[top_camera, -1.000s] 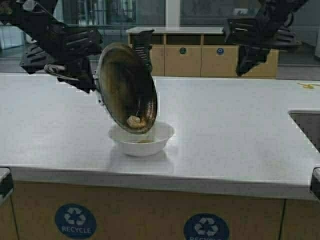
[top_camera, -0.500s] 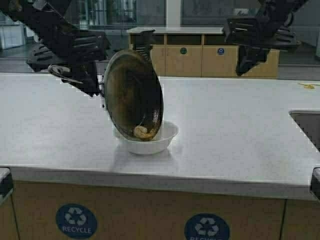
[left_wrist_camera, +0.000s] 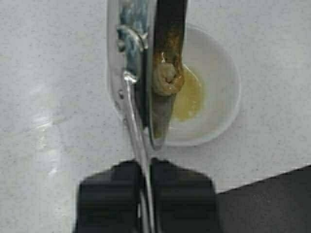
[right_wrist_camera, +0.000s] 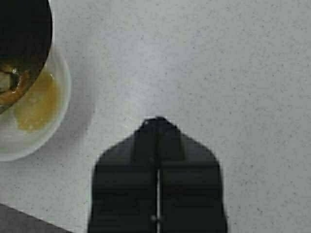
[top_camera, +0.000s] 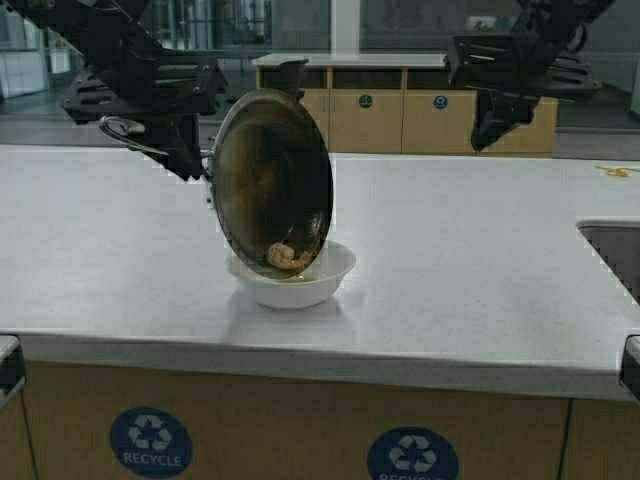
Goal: Add oil to the pan and cook the shrimp and serve it
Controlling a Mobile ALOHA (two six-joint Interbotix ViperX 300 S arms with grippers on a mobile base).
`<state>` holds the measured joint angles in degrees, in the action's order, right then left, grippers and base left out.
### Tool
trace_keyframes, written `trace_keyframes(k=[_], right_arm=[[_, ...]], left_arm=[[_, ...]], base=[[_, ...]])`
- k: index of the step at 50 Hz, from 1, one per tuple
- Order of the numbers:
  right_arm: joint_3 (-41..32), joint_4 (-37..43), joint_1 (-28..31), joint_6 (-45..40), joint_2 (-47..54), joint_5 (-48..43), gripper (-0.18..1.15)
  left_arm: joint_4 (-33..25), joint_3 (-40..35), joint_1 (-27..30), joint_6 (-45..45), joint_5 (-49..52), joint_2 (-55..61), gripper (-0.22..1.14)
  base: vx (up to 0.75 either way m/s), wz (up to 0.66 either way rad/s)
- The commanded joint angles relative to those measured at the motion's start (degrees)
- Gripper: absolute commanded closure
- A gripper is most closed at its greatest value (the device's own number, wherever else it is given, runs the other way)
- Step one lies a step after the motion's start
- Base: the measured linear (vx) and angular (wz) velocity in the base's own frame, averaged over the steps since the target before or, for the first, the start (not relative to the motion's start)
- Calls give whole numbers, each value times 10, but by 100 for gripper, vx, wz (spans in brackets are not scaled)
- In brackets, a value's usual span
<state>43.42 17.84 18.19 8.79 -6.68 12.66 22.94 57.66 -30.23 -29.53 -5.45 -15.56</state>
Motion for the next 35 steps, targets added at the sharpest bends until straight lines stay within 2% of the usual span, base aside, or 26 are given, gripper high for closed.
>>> trace_keyframes(k=[1, 16, 35], right_arm=[[-11, 1, 1, 0, -15, -5, 91], [-12, 1, 1, 0, -16, -5, 91], [-12, 1, 1, 0, -17, -4, 91]], left_arm=[[1, -40, -1, 30, 11, -17, 86], [5, -69, -1, 83, 44, -23, 86], [40, -86, -36, 116, 90, -26, 86]], base=[[0, 0], [0, 0], [0, 0]])
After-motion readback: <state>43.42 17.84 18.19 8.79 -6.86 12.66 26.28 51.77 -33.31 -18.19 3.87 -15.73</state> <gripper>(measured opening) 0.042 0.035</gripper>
